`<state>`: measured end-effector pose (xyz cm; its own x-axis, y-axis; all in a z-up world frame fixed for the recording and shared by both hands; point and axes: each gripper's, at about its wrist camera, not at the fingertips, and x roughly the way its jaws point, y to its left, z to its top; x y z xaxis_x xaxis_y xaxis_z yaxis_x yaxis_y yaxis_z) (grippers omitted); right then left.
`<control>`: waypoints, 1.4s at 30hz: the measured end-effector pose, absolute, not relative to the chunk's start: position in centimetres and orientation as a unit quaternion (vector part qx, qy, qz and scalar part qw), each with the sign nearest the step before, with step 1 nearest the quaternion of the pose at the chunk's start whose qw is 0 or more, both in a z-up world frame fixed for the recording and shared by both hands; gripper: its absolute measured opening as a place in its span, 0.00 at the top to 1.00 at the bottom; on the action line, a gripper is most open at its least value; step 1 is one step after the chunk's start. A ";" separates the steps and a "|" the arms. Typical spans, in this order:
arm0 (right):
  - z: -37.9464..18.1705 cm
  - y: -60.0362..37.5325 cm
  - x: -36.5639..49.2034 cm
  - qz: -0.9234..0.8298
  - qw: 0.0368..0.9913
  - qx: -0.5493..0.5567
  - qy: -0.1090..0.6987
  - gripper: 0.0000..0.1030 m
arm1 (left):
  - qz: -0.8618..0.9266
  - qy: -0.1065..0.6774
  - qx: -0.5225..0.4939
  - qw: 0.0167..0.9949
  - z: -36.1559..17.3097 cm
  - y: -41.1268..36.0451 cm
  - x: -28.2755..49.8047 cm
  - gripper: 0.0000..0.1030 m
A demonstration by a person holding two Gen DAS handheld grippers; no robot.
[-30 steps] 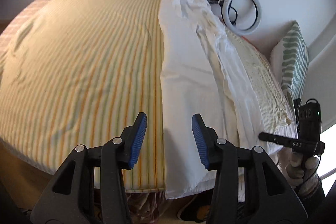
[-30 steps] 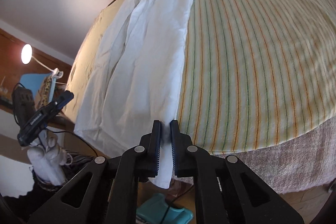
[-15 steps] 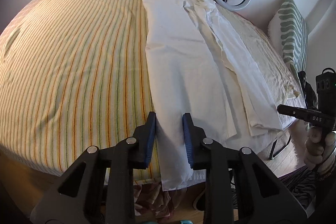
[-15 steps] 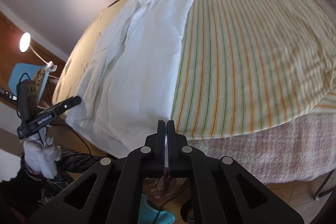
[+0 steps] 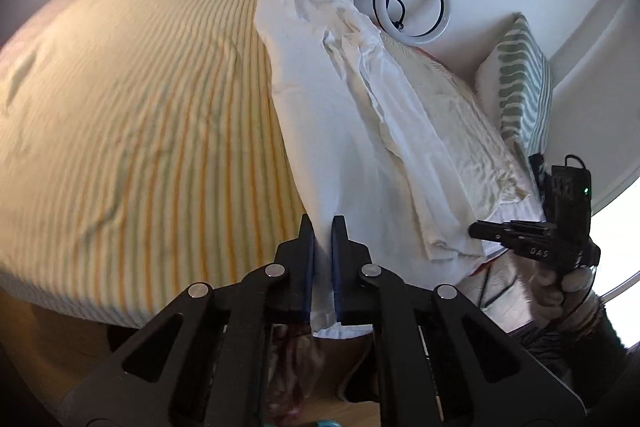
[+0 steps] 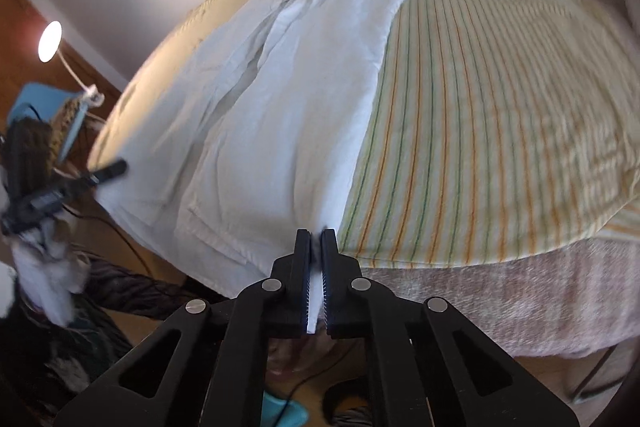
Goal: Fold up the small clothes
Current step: 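Grasp the shirt hem with both tools, then lift the hem with both tools and fold it toward the collar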
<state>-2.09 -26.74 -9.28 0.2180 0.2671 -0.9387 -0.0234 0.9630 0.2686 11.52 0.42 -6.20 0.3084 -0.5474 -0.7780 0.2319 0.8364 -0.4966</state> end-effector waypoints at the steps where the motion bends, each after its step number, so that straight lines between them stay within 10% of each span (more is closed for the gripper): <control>1: -9.5 -26.8 -2.1 0.091 0.772 0.103 0.621 0.97 | -0.241 0.541 -0.144 0.792 -6.6 0.4 11.5 0.95; 12: -10.0 -29.6 -2.4 0.119 0.748 0.223 0.614 0.81 | -0.251 0.595 -0.218 0.732 -10.4 1.3 12.3 0.83; 42: -5.6 -32.2 4.4 0.120 0.766 0.375 0.508 0.96 | -0.229 0.551 -0.285 0.750 -3.9 0.2 22.2 0.95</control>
